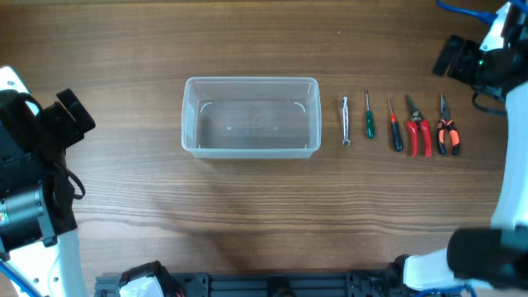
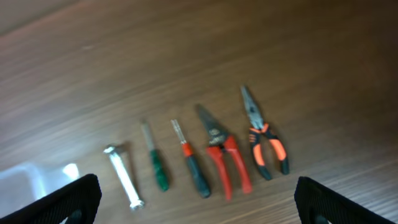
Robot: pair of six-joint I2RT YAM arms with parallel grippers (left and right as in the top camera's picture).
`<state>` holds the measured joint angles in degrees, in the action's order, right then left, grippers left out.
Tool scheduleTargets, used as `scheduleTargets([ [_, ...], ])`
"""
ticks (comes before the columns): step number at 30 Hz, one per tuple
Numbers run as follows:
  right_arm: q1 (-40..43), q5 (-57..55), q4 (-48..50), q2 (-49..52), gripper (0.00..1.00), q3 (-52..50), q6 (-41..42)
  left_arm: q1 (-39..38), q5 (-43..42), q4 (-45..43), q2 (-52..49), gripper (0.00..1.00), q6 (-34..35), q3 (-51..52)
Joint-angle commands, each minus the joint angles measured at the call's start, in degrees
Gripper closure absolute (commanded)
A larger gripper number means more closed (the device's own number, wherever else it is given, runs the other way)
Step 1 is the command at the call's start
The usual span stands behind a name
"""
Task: Pack container
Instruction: 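Grasp the orange-black pliers with the right gripper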
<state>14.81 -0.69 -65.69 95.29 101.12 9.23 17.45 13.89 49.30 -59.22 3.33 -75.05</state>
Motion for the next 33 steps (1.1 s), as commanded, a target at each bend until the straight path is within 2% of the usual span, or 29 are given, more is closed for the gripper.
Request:
scheduleTargets([
  [1, 3.43, -3.74, 1.53, 7.28, 0.0, 0.76, 1.2, 0.39, 0.09, -0.13, -0.59, 0.0, 0.57, -0.07],
  [7, 5.09, -4.04, 0.39, 21.33, 0.08, 0.76, -5.18, 0.39, 0.09, -0.15, -0.85, 0.0, 0.57, -0.07],
  [9, 5.09, -4.02, -1.68, 25.62, 0.23, 0.74, -5.25, 0.39, 0.09, -0.15, -0.85, 0.0, 0.57, -0.07],
  [12, 5.2, -4.07, -3.78, 30.03, 0.31, 0.63, -6.23, 0.39, 0.09, -0.15, -0.85, 0.0, 0.57, -0.07],
  [16, 6.01, -4.07, -3.72, 32.13, 0.32, 0.26, -6.23, 0.39, 0.09, -0.15, -0.85, 0.0, 0.57, -0.07],
  [22, 7.63, -4.04, 1.68, 32.39, 0.32, -5.33, -6.25, 0.39, 0.09, -0.15, -0.85, 0.0, 0.57, -0.07],
  [24, 7.72, -4.02, 4.17, 32.39, 0.35, -7.82, -6.23, 0.39, 0.09, -0.15, -0.85, 0.0, 0.57, -0.07],
  [27, 7.72, -3.58, 5.9, 32.39, 0.46, -10.1, -6.01, 0.39, 0.09, -0.15, -0.85, 0.0, 0.57, -0.07],
  [33, 7.72, -3.63, 6.14, 32.39, 0.47, -10.88, -5.62, 0.39, 0.09, -0.15, -0.85, 0.0, 0.57, -0.07],
])
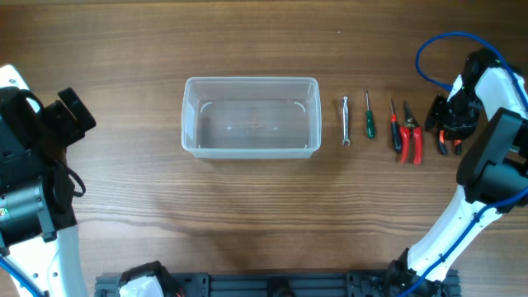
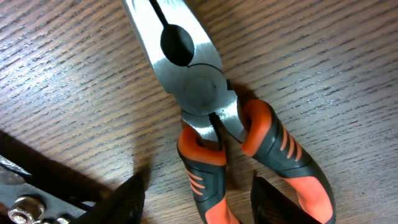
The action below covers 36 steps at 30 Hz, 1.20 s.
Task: Pack container
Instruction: 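Grasp the orange-black pliers with the right gripper, then carry the pliers into the container and open the right gripper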
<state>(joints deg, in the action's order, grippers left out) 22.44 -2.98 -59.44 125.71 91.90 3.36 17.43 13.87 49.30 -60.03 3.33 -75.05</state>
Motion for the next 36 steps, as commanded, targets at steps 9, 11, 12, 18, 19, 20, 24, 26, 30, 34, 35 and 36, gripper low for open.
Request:
scheduleTargets([
  [9, 0.09, -1.33, -1.36, 1.64, 0.95, -0.02, 1.38, 0.42, 0.11, -0.15, -0.04, 0.0, 0.57, -0.07],
  [11, -0.02, -1.07, -4.52, -0.79, 0.96, 3.8, 2.78, 0.42, 0.11, -0.15, -0.04, 0.0, 0.57, -0.07],
  [12, -0.55, 1.4, -6.14, -3.93, 0.96, 6.51, 2.75, 0.42, 0.11, -0.15, -0.04, 0.0, 0.57, -0.07],
  [18, -16.76, 16.41, -7.91, -29.27, 0.96, 13.18, -0.79, 0.42, 0.11, -0.15, -0.04, 0.0, 0.57, -0.07],
  [19, -23.58, 17.68, -6.23, -33.29, 0.96, 13.16, -4.39, 0.42, 0.11, -0.15, -0.04, 0.0, 0.57, -0.07],
  [20, -29.27, 18.08, -4.72, -35.41, 0.96, 13.16, -7.96, 0.42, 0.11, -0.15, -0.04, 0.0, 0.57, -0.07],
  [24, -54.86, 10.69, 3.61, -35.26, 0.96, 12.98, -21.49, 0.42, 0.11, -0.15, -0.04, 0.0, 0.57, -0.07],
  [26, -59.43, 9.44, 8.55, -30.95, 0.96, 12.98, -23.87, 0.42, 0.11, -0.13, -0.04, 0.0, 0.57, -0.07],
  [30, -60.46, 9.4, 13.44, -16.28, 0.96, 12.98, -41.0, 0.42, 0.11, -0.15, -0.04, 0.0, 0.57, -0.07],
  [34, -60.48, 9.42, 18.64, -5.73, 0.96, 12.98, -50.21, 0.42, 0.11, -0.15, -0.04, 0.0, 0.57, -0.07],
  [35, -60.48, 9.79, 19.32, -4.07, 0.96, 12.98, -50.73, 0.42, 0.11, -0.15, -0.04, 0.0, 0.57, -0.07],
  [36, -60.48, 12.07, 19.39, -2.38, 0.96, 12.98, -53.09, 0.42, 0.11, -0.15, -0.04, 0.0, 0.57, -0.07],
])
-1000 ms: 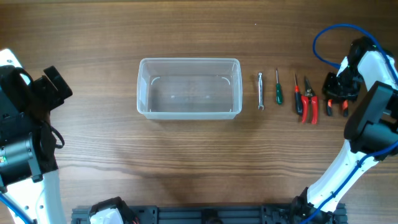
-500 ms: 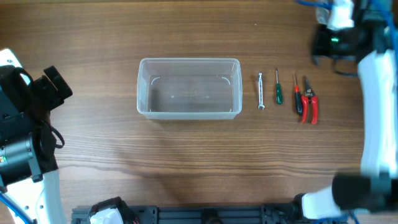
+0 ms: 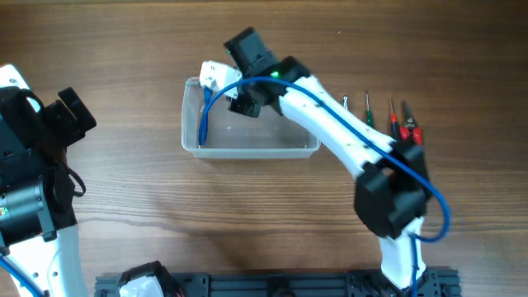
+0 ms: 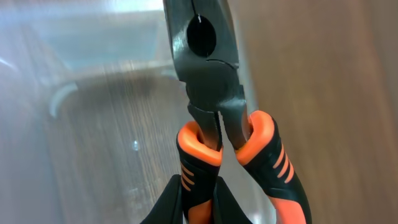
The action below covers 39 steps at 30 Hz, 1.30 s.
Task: Pack container
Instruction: 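Carry the pliers into the container and open the right gripper, then move the right gripper to the red pruning shears and grasp them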
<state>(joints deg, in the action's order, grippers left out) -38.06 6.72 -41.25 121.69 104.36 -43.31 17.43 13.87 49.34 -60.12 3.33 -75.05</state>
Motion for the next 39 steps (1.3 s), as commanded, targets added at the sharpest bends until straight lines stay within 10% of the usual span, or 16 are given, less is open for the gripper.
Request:
scheduleTargets([
  [1, 0.04, 5.84, 1.16, 3.48, 0.96, 0.5, -8.59, 0.42, 0.11, -0.2, 0.04, 0.0, 0.57, -0.07],
  [17, 1.9, 2.27, 1.22, 10.23, 0.95, 0.15, -6.16, 0.42, 0.11, -0.2, 0.04, 0.0, 0.57, -0.07],
  [20, 2.01, 2.25, 1.51, 10.19, 0.73, 0.22, 0.44, 0.42, 0.11, -0.2, 0.04, 0.0, 0.57, -0.07],
  [23, 1.92, 2.27, 1.33, 8.79, 0.73, 0.28, 13.79, 0.42, 0.11, -0.2, 0.04, 0.0, 0.57, -0.07],
  [28, 2.19, 0.09, -3.15, -5.53, 0.73, 0.33, 20.09, 0.42, 0.11, -0.2, 0.04, 0.0, 0.57, -0.07],
  [31, 5.07, -11.54, -5.7, -21.59, 0.57, 0.33, 28.3, 0.42, 0.11, -0.2, 0.04, 0.0, 0.57, -0.07],
  [35, 21.79, -21.29, -11.8, -36.41, 0.44, 0.33, 38.34, 0.42, 0.11, -0.2, 0.04, 0.0, 0.57, -0.07],
  [39, 50.03, -4.9, -21.79, -34.97, 0.36, -5.44, 46.38, 0.42, 0.11, -0.2, 0.04, 0.0, 0.57, -0.07],
])
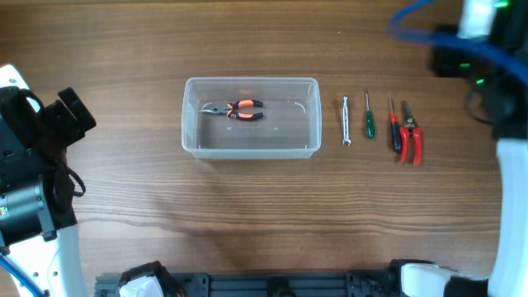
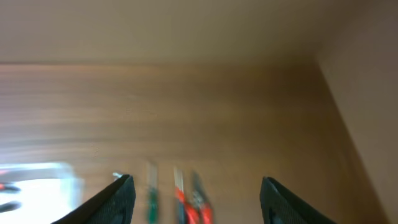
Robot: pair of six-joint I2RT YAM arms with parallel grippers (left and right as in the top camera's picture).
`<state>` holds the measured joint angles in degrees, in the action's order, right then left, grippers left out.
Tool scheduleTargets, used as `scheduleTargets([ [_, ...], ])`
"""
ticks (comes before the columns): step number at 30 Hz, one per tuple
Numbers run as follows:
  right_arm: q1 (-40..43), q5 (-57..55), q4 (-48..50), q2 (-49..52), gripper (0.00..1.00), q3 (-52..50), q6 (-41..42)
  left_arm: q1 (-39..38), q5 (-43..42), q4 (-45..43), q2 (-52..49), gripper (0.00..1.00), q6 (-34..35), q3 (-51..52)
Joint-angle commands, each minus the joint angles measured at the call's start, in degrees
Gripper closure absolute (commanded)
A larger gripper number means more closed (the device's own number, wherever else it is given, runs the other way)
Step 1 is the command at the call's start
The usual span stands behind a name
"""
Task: Pack container
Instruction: 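Move the right gripper to the red pruning shears and grasp them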
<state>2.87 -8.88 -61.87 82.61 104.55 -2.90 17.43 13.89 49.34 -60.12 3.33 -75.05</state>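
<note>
The clear plastic container sits mid-table with the orange-and-black pliers lying inside it. To its right lie a silver wrench, a green screwdriver, a red-and-black screwdriver and red-handled cutters. My right gripper is open and empty, high above the table's far right; its blurred wrist view shows the green screwdriver and the red tools below. The left arm rests at the left edge, its fingers unseen.
Wood-grain table all round. The right arm's body hangs over the far right corner. A black rail runs along the front edge.
The pliers were held by my right gripper over the container's back left; now they lie inside it. The gripper is open and has moved back above the table's far right.
My right gripper hovered open above the row of tools. Then it was down at the orange pliers on the far right. Then it held them over the container. Now the pliers lie in the container and the gripper is open far right.
</note>
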Motion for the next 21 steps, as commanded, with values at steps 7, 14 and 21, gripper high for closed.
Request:
scheduleTargets([
  [7, 13.09, 16.52, 0.48, 17.18, 0.43, -22.45, 2.95, 0.42, 0.09, -0.17, 0.04, 0.0, 0.57, -0.07],
  [14, 13.09, 10.58, 4.2, 27.74, 0.57, -23.96, 1.38, 0.42, 0.09, -0.2, 0.04, 0.0, 0.57, -0.07],
  [21, 11.69, 12.87, 4.31, 28.63, 0.67, -25.53, 1.42, 0.42, 0.09, -0.2, 0.04, 0.0, 0.57, -0.07],
])
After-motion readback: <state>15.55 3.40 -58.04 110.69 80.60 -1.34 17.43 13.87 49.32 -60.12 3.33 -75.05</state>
